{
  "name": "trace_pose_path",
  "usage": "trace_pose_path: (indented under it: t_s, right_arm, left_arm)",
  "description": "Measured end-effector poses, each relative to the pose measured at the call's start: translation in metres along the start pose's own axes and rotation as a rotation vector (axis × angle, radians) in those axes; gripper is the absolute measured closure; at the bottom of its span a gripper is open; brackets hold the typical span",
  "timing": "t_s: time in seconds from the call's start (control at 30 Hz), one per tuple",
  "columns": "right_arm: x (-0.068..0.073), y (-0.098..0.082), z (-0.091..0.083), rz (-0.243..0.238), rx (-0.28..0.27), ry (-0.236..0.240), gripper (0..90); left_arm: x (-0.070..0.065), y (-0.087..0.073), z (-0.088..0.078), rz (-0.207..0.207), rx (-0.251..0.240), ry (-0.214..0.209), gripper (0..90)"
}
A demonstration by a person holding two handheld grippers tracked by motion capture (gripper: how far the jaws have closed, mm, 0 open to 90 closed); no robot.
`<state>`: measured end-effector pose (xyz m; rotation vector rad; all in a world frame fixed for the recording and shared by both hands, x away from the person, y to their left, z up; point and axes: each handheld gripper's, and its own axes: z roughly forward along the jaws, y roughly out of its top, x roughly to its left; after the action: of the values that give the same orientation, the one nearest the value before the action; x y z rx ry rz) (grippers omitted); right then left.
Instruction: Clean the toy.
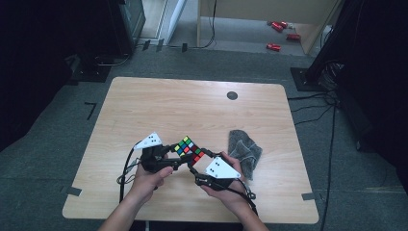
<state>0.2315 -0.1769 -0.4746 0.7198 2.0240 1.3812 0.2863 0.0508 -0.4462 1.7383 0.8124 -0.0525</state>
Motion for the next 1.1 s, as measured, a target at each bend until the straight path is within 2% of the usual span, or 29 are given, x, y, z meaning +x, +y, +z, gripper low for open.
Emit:
trace_pose_path:
  t_s: [0.1,0.13,0.23,0.3,0.4,0.43,0.5,0.6,0.67,0.77,0.87,0.93,1.0,1.1]
  right_arm:
    - [0.004,0.0,0.001,-0.054,-0.001,-0.051,23.7]
    - [0.005,0.0,0.001,-0.072,-0.002,-0.065,24.5]
    - [0.007,-0.001,0.0,-0.091,-0.007,-0.057,34.4]
    - [0.008,0.0,0.0,-0.108,-0.003,-0.061,34.8]
    - [0.008,0.0,0.0,-0.11,0.004,-0.063,35.2]
    - [0.007,0.001,-0.001,-0.102,0.003,-0.06,35.2]
    - [0.005,0.002,-0.001,-0.084,0.006,-0.055,35.3]
    - [0.0,0.001,-0.002,-0.067,0.025,-0.062,35.4]
    - [-0.005,0.0,-0.003,-0.059,0.041,-0.068,35.4]
    - [-0.015,0.001,-0.005,-0.015,0.045,-0.079,35.5]
    - [-0.026,0.005,-0.011,0.058,0.039,-0.081,35.4]
    - [-0.032,0.009,-0.017,0.1,0.022,-0.064,35.4]
    - [-0.034,0.013,-0.021,0.126,0.011,-0.059,35.4]
    - [-0.036,0.017,-0.023,0.17,-0.008,-0.044,35.4]
  left_arm:
    - [0.0,-0.001,0.002,-0.011,0.012,-0.006,34.7]
    - [0.001,-0.001,0.002,-0.017,0.014,-0.008,34.6]
    - [0.002,-0.001,0.003,-0.04,0.01,-0.013,34.6]
    - [0.004,-0.001,0.003,-0.047,0.019,-0.022,34.4]
    - [0.007,-0.001,0.003,-0.048,0.016,-0.054,33.5]
    - [0.007,-0.002,0.002,-0.036,0.008,-0.058,32.3]
    - [0.007,-0.002,0.0,-0.014,-0.009,-0.045,29.3]
    - [0.009,-0.001,-0.003,-0.014,-0.038,-0.05,25.2]
    - [0.014,0.001,-0.01,-0.018,-0.081,-0.05,24.2]
    - [0.017,0.002,-0.015,0.016,-0.104,-0.036,21.8]
    - [0.016,0.0,-0.017,0.082,-0.098,-0.009,19.4]
    - [0.014,-0.002,-0.015,0.131,-0.08,0.01,19.1]
    - [0.011,-0.005,-0.011,0.194,-0.057,0.035,18.9]
    - [0.004,-0.01,-0.006,0.321,-0.029,0.105,19.0]
